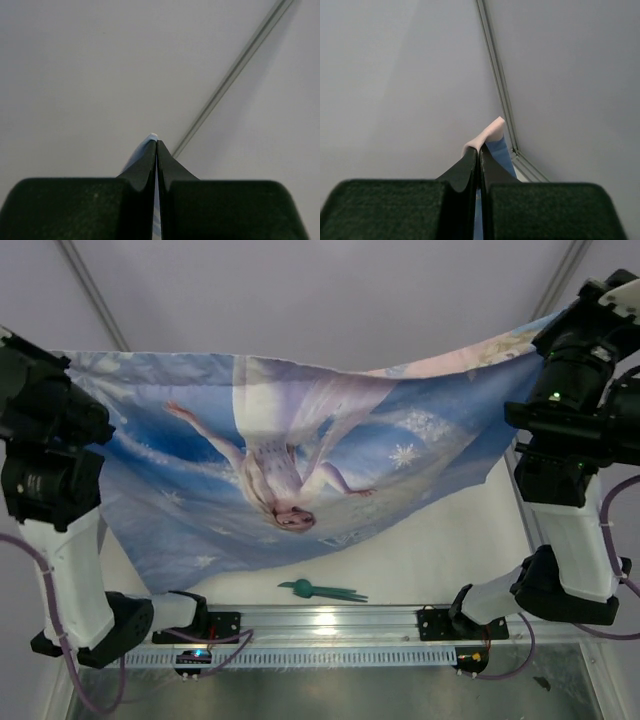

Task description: Set the dinner table for one person

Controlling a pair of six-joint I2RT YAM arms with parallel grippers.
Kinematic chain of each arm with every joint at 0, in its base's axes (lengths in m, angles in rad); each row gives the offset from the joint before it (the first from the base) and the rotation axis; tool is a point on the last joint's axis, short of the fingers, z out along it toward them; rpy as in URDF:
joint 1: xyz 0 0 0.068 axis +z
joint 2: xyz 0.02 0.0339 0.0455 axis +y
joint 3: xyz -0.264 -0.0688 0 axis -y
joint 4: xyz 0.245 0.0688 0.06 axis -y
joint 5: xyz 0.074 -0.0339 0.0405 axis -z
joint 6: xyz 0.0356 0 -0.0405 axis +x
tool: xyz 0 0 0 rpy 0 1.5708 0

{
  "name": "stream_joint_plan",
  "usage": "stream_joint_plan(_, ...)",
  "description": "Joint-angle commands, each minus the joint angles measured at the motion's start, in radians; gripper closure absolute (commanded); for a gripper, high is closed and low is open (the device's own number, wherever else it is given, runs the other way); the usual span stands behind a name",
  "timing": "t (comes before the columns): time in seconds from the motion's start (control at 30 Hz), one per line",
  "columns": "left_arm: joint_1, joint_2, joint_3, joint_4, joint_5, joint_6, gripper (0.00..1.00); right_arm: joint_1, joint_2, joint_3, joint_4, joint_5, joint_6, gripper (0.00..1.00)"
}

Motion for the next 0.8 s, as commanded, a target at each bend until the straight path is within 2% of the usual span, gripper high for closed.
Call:
stream_joint_plan(0.0, 0.001, 0.095, -0.081, 0.183, -0.114, 0.217, 1.0, -0.017, 0.062, -0.044, 0.029, 0.026, -0.085, 0.97)
stream_joint_plan(0.07, 0.001, 0.139, -0.123, 0.289, -0.122, 0.277, 1.0, -0.031, 0.071, -0.07, 0.03, 0.031, -0.079, 0.97)
stream_joint_plan(0.13, 0.001, 0.202, -0.134, 0.296, -0.125, 0.297, 1.0, -0.071, 0.076, -0.116, 0.01, 0.017, -0.024, 0.97)
stream_joint_plan(0.17, 0.001, 0.225, -0.137, 0.29, -0.122, 0.295, 1.0, -0.091, 0.074, -0.13, -0.064, 0.012, 0.014, 0.97)
stream_joint_plan(0.2, 0.001, 0.247, -0.137, 0.277, -0.119, 0.273, 1.0, -0.114, 0.079, -0.137, -0.126, 0.006, 0.133, 0.97)
stream_joint_plan(0.27, 0.0, 0.306, -0.141, 0.253, -0.11, 0.237, 1.0, -0.188, 0.088, -0.171, -0.326, -0.02, 0.272, 0.97)
stream_joint_plan(0.37, 0.001, 0.374, -0.171, 0.211, -0.076, 0.171, 1.0, -0.257, 0.088, -0.249, -0.533, -0.088, 0.525, 0.97)
stream_joint_plan(0.43, 0.001, 0.411, -0.183, 0.161, -0.061, 0.09, 1.0, -0.277, 0.09, -0.313, -0.589, -0.121, 0.657, 0.97)
stream_joint_plan(0.57, 0.001, 0.489, -0.221, 0.119, -0.031, 0.007, 1.0, -0.304, 0.12, -0.396, -0.686, -0.202, 0.8, 0.97)
stream_joint_plan(0.77, 0.001, 0.601, -0.221, 0.032, 0.053, -0.154, 1.0, -0.318, 0.208, -0.475, -0.72, -0.307, 0.907, 0.97)
